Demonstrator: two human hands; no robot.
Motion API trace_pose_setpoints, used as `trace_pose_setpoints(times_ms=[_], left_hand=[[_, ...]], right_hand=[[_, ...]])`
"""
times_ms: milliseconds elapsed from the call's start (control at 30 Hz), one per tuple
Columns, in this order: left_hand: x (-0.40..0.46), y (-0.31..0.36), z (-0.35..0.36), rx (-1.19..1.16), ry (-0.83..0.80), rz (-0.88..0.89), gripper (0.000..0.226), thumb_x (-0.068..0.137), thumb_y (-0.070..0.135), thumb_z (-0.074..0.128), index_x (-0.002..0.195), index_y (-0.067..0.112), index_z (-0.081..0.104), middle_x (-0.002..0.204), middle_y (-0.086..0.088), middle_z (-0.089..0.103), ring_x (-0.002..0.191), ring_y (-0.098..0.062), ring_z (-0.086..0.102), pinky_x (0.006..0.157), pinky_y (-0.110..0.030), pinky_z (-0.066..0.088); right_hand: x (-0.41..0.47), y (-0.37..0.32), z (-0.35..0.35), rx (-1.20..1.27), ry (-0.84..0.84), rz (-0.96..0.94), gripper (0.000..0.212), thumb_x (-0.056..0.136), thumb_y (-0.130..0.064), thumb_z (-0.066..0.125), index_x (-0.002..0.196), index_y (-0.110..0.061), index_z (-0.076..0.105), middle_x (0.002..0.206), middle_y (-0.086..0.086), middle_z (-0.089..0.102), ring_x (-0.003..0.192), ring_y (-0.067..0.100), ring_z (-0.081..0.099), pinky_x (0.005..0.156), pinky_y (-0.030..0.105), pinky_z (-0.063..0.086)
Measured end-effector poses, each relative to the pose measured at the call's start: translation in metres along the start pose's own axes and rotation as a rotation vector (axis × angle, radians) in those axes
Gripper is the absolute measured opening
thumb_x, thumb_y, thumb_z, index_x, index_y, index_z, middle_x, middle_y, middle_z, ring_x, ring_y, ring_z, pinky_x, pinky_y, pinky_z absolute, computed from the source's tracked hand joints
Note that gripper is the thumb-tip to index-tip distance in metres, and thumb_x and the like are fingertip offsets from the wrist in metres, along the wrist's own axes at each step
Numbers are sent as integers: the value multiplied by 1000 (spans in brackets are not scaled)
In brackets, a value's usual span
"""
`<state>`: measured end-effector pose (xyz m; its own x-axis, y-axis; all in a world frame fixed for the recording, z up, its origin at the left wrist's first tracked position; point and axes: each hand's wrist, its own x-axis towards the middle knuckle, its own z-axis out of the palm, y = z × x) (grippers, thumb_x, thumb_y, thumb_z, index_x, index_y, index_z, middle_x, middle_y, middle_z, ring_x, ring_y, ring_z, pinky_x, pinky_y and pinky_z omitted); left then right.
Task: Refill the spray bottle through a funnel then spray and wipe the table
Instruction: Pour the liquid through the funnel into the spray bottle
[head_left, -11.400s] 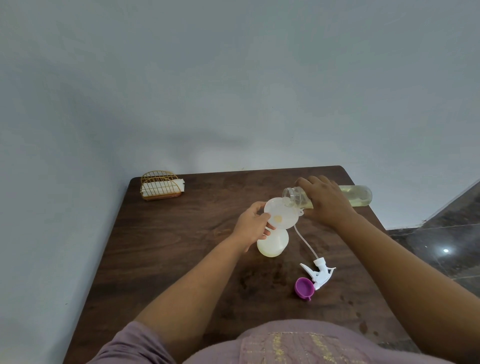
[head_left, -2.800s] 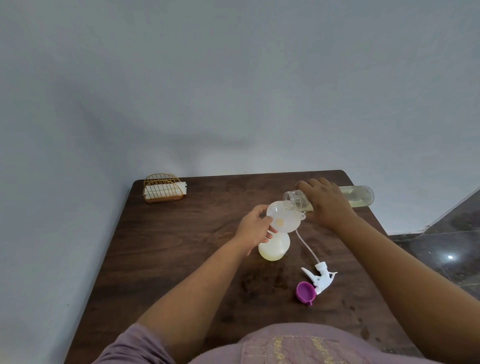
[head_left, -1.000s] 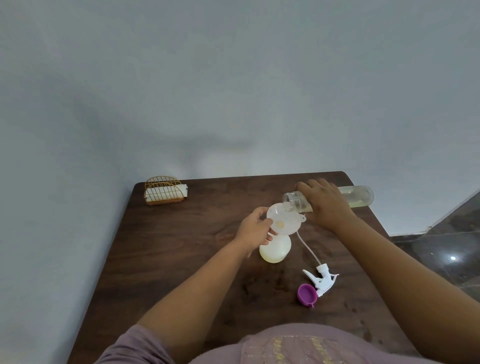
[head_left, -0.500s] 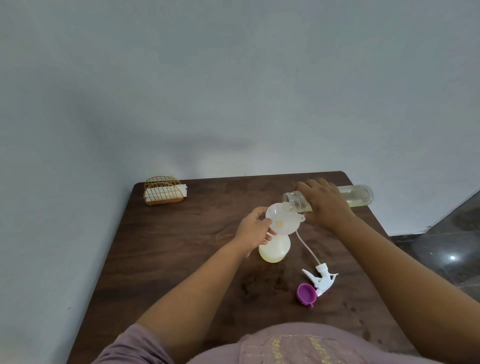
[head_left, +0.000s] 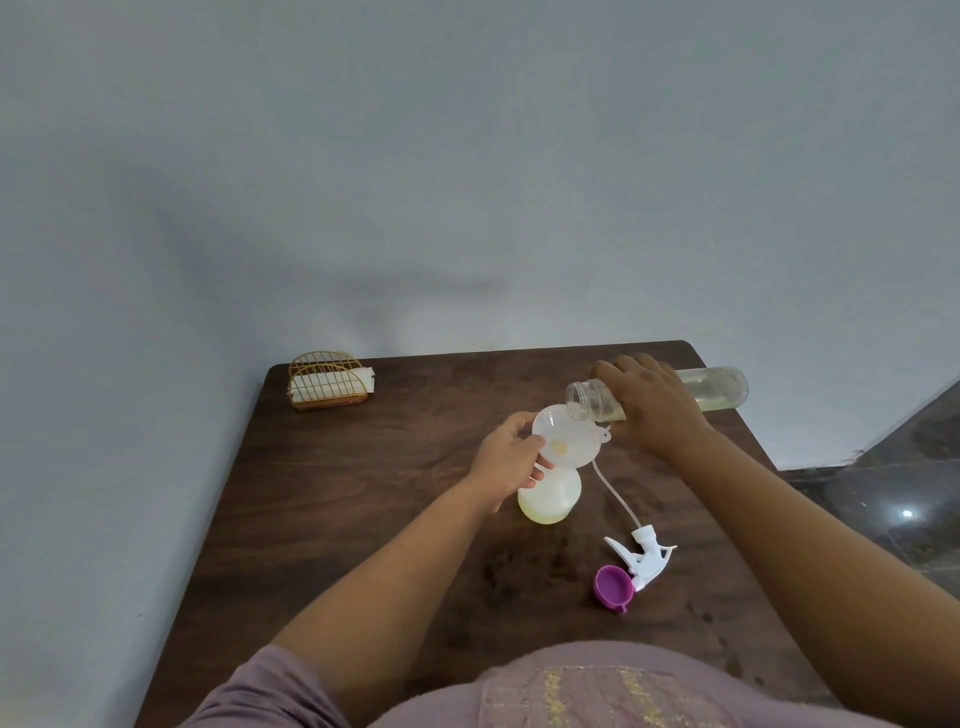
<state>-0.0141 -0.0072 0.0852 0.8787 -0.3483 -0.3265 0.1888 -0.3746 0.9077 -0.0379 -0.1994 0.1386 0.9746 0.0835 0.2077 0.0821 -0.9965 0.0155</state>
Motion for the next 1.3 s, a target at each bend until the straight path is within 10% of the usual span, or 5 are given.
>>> trace_pose_setpoints(times_ms=[1300], left_hand=[[1, -1, 0, -10, -9, -10, 32, 100, 22, 49, 132, 27, 50, 98, 2, 67, 78, -15, 65, 79, -33, 60]], right_hand=[[0, 1, 2, -25, 19, -1, 52, 60, -18, 78, 106, -21, 57, 90, 1, 58, 87, 27, 53, 76, 36, 42]])
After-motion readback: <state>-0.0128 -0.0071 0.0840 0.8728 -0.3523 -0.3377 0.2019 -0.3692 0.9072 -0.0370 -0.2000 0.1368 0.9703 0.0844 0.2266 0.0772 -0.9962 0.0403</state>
